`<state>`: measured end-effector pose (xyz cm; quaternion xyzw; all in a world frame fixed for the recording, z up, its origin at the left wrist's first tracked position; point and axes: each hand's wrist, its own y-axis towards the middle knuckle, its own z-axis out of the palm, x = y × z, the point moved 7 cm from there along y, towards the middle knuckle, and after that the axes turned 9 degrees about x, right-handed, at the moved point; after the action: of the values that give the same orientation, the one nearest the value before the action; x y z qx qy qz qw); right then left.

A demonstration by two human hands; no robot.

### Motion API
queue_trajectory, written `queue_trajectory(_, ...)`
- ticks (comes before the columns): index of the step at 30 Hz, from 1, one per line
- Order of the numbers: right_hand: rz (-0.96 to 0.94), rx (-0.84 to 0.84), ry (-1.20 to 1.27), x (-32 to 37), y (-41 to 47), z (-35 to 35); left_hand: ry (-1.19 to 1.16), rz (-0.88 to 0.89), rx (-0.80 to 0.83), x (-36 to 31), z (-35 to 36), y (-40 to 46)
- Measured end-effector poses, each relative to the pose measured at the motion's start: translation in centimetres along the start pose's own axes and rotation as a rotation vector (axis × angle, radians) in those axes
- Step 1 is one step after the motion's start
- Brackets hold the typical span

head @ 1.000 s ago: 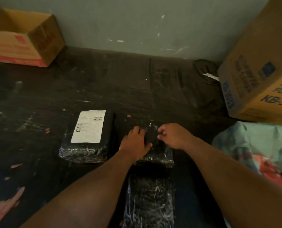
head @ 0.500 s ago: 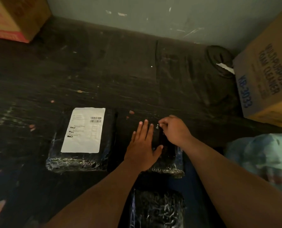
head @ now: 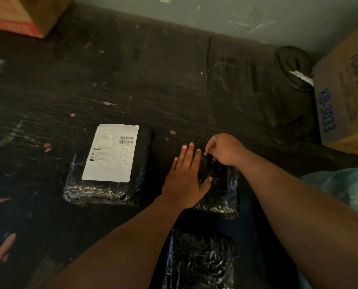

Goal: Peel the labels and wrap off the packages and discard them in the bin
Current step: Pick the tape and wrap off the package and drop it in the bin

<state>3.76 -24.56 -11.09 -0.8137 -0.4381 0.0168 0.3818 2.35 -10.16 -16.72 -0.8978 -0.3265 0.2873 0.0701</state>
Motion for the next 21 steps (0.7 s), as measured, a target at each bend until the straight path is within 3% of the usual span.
queue_trajectory(5,-0.016,0.021,-0.119,0.9,-0.3,0.2,-0.005,0.001,0.005,-0.1,0.0,-0.1)
queue_trajectory(15,-0.082,-0.057,-0.050,-0.3,-0.1,-0.1,0.026,-0.010,0.023,0.0,0.1,0.0)
queue_trajectory(21,-0.048,0.001,-0.040,0.0,0.5,0.2,0.008,-0.004,0.025,-0.1,0.1,0.1)
